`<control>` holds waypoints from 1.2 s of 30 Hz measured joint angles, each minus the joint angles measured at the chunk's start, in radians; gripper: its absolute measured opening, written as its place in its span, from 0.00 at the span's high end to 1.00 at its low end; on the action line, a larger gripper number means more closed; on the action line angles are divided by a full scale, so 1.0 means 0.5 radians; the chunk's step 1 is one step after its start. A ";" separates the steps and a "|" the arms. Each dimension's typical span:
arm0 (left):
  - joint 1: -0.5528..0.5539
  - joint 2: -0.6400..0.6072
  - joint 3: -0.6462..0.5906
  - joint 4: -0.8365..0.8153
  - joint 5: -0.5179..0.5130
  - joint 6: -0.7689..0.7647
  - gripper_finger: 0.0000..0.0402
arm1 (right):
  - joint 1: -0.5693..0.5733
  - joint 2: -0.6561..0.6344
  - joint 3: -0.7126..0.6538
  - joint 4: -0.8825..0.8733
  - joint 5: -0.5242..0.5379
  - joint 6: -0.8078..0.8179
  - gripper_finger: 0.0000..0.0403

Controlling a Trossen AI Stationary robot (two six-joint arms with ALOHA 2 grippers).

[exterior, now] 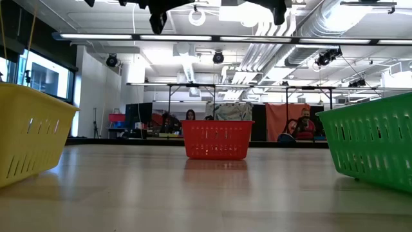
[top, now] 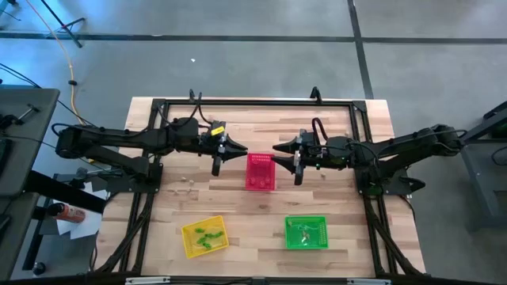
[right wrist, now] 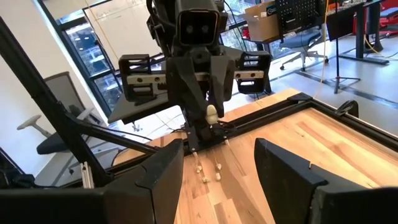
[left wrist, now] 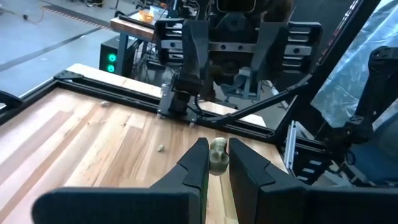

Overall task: Sort Halloween decoration
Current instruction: Put the white skull toy into the green bin

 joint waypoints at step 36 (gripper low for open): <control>-0.581 1.770 1.200 0.256 0.039 0.653 0.92 | -0.175 -0.344 0.000 0.073 0.049 -0.365 0.52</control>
